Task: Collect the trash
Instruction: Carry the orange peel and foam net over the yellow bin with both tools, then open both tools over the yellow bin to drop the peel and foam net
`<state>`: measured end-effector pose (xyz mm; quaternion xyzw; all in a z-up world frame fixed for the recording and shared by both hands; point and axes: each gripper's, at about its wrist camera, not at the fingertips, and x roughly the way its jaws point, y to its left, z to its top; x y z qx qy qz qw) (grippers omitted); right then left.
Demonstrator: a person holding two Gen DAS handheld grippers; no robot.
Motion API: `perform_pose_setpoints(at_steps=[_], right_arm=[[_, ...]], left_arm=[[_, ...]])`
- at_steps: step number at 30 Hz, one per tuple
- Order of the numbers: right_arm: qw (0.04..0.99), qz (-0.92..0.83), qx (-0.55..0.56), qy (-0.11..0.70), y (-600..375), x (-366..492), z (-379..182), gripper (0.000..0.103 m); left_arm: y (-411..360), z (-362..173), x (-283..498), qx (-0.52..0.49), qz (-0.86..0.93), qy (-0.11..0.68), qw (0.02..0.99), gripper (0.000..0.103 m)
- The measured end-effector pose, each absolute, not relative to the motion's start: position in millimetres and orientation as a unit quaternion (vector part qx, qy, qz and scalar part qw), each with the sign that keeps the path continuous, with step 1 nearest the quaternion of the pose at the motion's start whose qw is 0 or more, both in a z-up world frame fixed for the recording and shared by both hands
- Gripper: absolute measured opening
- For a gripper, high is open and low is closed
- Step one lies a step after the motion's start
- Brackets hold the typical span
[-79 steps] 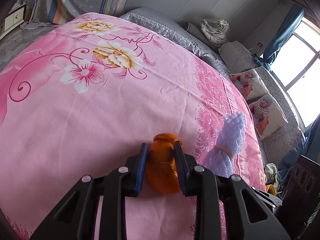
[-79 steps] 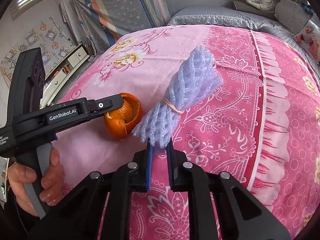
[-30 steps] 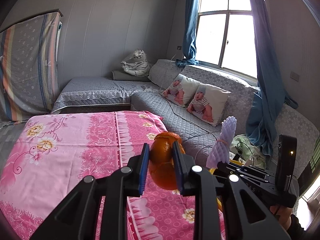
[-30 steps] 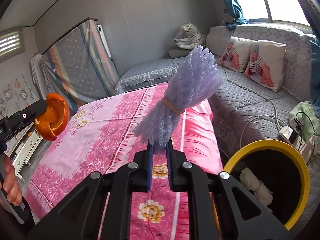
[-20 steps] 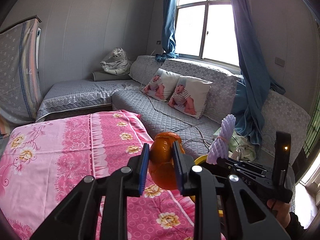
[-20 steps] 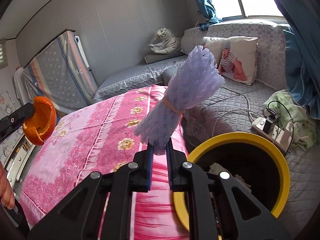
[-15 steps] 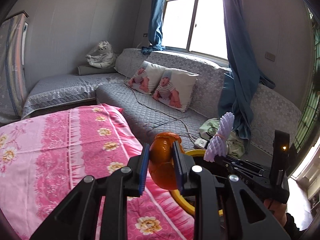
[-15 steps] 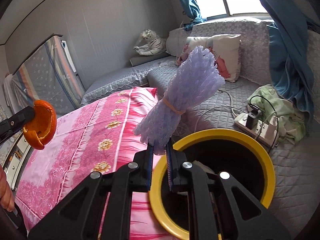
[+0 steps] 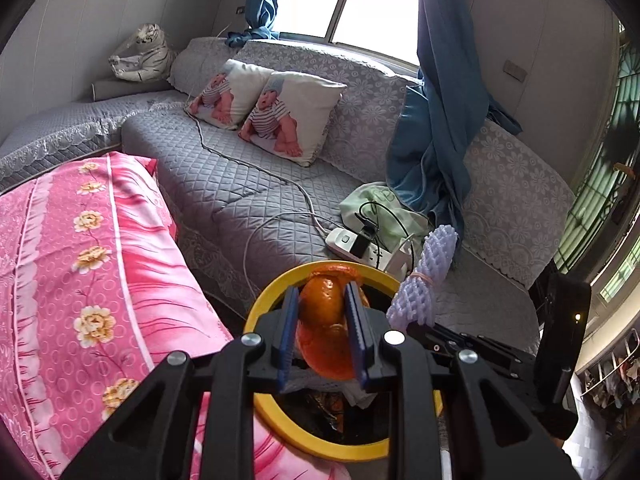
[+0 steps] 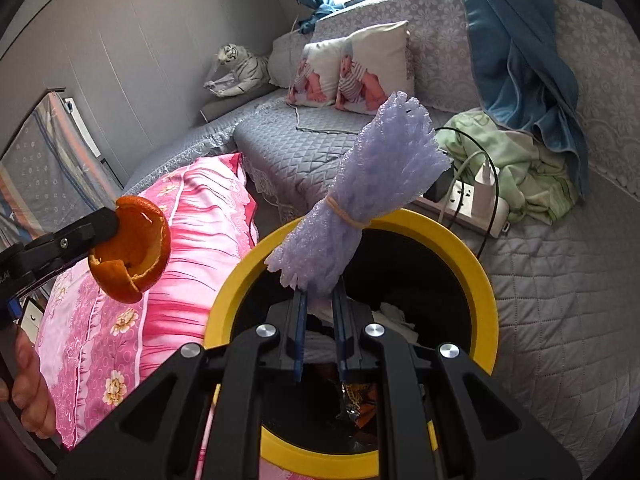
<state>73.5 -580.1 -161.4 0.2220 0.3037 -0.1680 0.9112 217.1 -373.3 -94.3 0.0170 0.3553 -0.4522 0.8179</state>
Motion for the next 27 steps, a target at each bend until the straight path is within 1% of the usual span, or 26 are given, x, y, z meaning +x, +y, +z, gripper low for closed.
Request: perform_pose_setpoints(at_steps=[6, 16, 17, 18, 20, 21, 23, 24, 25, 27], right_arm=[[0.898, -0.177, 0.237, 0.327, -593, 68, -185, 0.011], [0.880, -0.182, 0.257, 0.356, -607, 72, -208, 0.012], [0.879, -0.182, 0.261, 0.356, -608, 71, -209, 0.013], [0.878, -0.183, 0.263, 0.357, -609, 71, -210, 0.013], [0.876, -0.186, 0.266, 0.356, -612, 71, -210, 0.013], [0.875, -0.186, 0.270, 0.356, -613, 70, -210, 0.015], [0.873, -0.187, 0.276, 0.356, -616, 70, -209, 0.023], [0.873, -0.188, 0.278, 0.354, -617, 69, -209, 0.031], [0.873, -0.190, 0.279, 0.352, -618, 69, -208, 0.034], [0.872, -0.200, 0.277, 0.351, -619, 68, -206, 0.034]], left_arm=[[-389, -119, 224, 0.011, -0.453, 0.378, 0.807, 0.023], [-409, -142, 230, 0.015, -0.453, 0.407, 0.793, 0.024], [-409, -143, 231, 0.016, -0.451, 0.409, 0.794, 0.027], [-408, -142, 232, 0.013, -0.449, 0.410, 0.794, 0.034], [-403, -141, 235, 0.002, -0.444, 0.411, 0.796, 0.039], [-401, -139, 237, -0.001, -0.441, 0.411, 0.798, 0.039], [-395, -136, 239, -0.005, -0.439, 0.409, 0.800, 0.039], [-393, -134, 239, -0.007, -0.437, 0.407, 0.802, 0.039], [-390, -132, 240, -0.009, -0.436, 0.406, 0.803, 0.039], [-384, -128, 240, -0.014, -0.431, 0.405, 0.806, 0.039]])
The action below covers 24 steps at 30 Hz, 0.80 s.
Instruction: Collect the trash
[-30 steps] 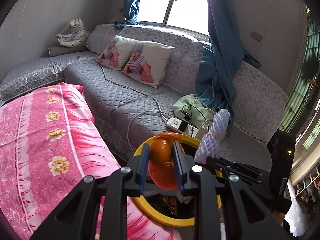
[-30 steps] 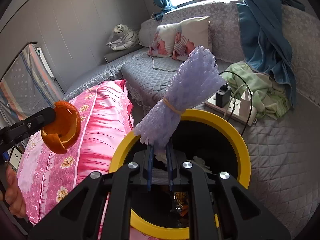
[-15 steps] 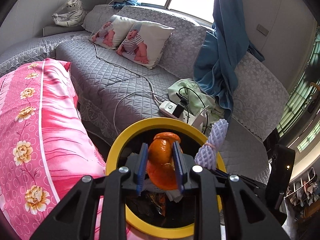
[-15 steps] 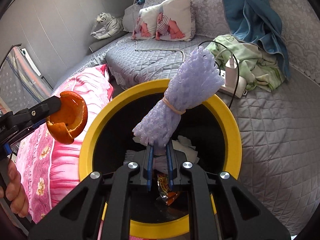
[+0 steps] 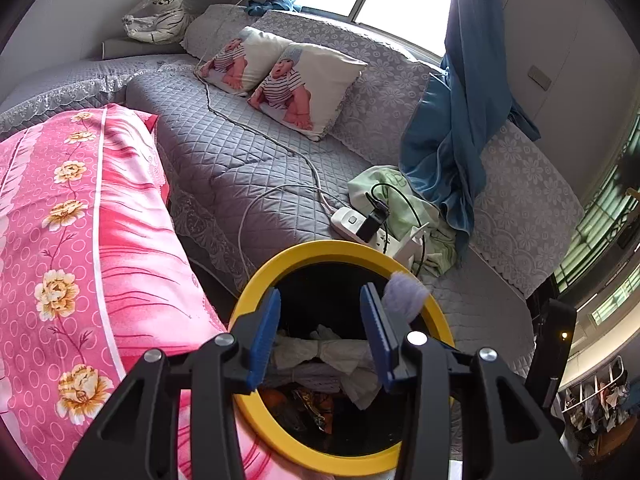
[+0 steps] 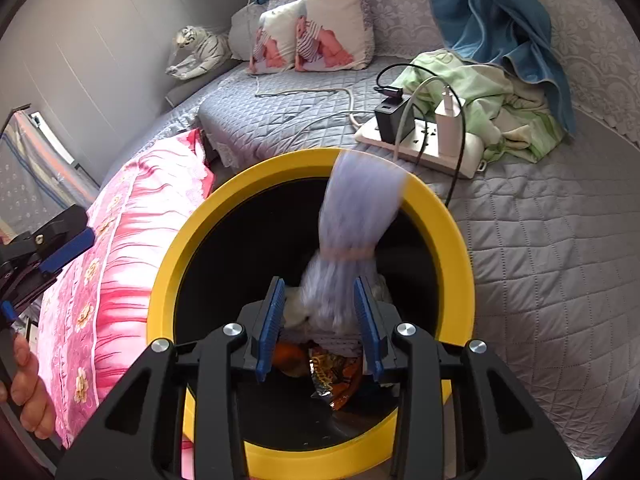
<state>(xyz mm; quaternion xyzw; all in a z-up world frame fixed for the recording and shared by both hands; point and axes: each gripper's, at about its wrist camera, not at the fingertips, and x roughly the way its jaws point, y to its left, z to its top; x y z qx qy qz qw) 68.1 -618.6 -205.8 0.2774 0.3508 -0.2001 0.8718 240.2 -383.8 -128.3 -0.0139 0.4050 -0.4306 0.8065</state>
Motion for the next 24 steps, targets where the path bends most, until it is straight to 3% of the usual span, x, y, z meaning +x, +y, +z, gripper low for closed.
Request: perform_pose_setpoints(at_steps=[12, 24], right_arm=[[0.892, -0.218, 0.224, 0.327, -584, 70, -170, 0.034], [0.936, -0.121, 0.161, 0.289, -480, 81, -108, 0.034]], left_arm=[[-287, -87, 241, -0.045, -0.385, 0.354, 0.851, 0.039], [-144, -50, 202, -0.059, -0.307, 0.281, 0.907, 0.039]])
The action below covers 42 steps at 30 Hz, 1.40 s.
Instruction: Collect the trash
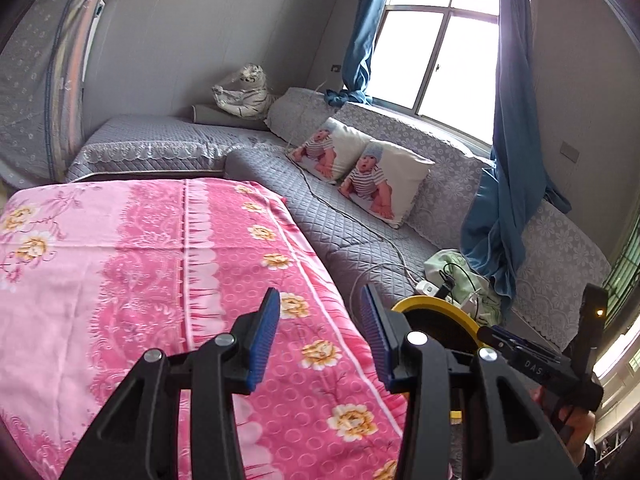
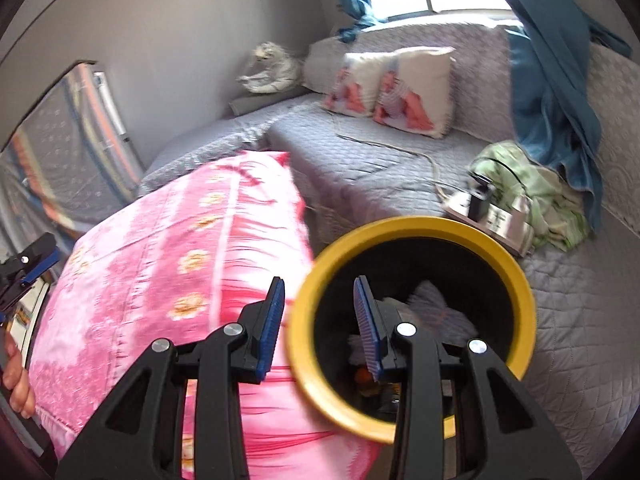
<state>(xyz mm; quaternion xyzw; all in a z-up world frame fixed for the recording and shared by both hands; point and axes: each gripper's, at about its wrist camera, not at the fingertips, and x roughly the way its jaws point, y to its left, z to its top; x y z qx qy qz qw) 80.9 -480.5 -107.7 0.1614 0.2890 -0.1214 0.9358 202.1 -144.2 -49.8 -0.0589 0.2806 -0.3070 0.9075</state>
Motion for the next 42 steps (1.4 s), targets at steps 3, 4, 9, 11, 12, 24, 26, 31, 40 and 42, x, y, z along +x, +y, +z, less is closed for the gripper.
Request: perform_pose_setpoints(at_steps=[3, 4, 9, 11, 12, 24, 26, 31, 40, 42], right_arm=[[0.948, -0.079, 0.144, 0.273, -445, 78, -91, 0.034], [0.951, -0.065, 0.137, 0.268, -433, 77, -86, 0.034], [0.964, -0.019, 0.095, 0.247, -378, 74, -66, 0.034], [0.969, -0.017, 0.072, 0.237, -358, 71, -61, 0.034], [0.971, -0.017, 0.063, 0.231, -349, 68, -59, 0.034], [0.984, -0.006, 0.050, 0.168, -292, 39, -59, 0.048], [0.985, -0.008, 0.048, 0.163, -288, 36, -63, 0.056], [0.988, -0.025, 0.048, 0.142, -285, 30, -65, 0.079], [0.991, -0.070, 0.041, 0.102, -280, 17, -68, 0.095], [0.991, -0.079, 0.044, 0.098, -281, 17, -69, 0.095]], left_arm=[[-108, -44, 186, -0.056, -0.280, 0.260, 0.922, 0.039], [-97, -42, 179, -0.055, -0.272, 0.252, 0.927, 0.039], [-48, -34, 146, -0.048, -0.221, 0.215, 0.950, 0.046], [-33, -32, 135, -0.048, -0.201, 0.207, 0.956, 0.046], [-27, -32, 128, -0.051, -0.195, 0.204, 0.958, 0.046], [3, -30, 61, -0.042, -0.131, 0.142, 0.980, 0.068], [9, -31, 55, -0.044, -0.115, 0.139, 0.983, 0.076], [17, -31, 45, -0.052, -0.099, 0.135, 0.984, 0.088], [17, -27, 33, -0.062, -0.090, 0.118, 0.987, 0.095], [17, -26, 32, -0.069, -0.093, 0.118, 0.986, 0.095]])
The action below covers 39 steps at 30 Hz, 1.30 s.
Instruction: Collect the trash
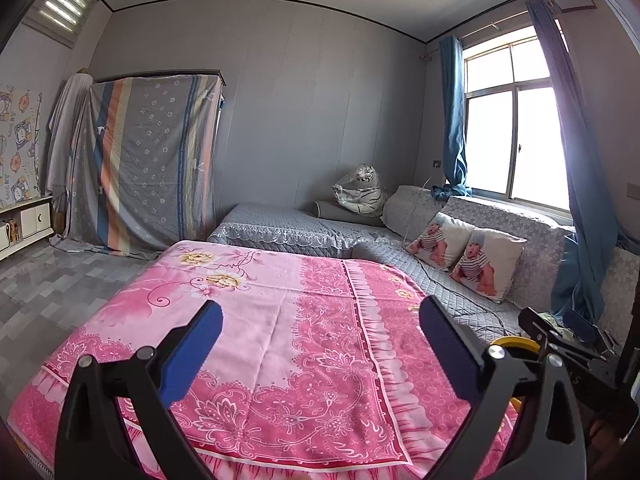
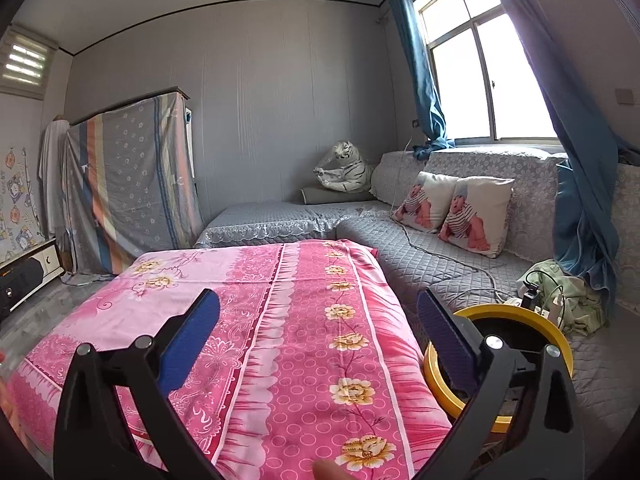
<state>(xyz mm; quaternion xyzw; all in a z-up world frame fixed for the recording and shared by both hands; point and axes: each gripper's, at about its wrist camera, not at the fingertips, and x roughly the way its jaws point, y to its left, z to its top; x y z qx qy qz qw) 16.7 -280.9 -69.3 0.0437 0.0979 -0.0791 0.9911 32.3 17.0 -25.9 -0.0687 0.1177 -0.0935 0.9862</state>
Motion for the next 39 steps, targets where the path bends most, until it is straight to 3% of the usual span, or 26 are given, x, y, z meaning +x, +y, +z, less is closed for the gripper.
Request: perform_pose_setpoints(at_steps=[14, 39], right_arm=[[0.993, -0.081, 0.055, 0.067, -283, 10, -71, 0.095], [0.988, -0.072, 0.082, 0.107, -290, 24, -81, 0.095]], left_arm=[[16, -29, 36, -0.069, -0.069, 0.122, 0.988, 0.095], [11, -25, 35, -0.066, -0.059, 0.108, 0.990, 0.095]])
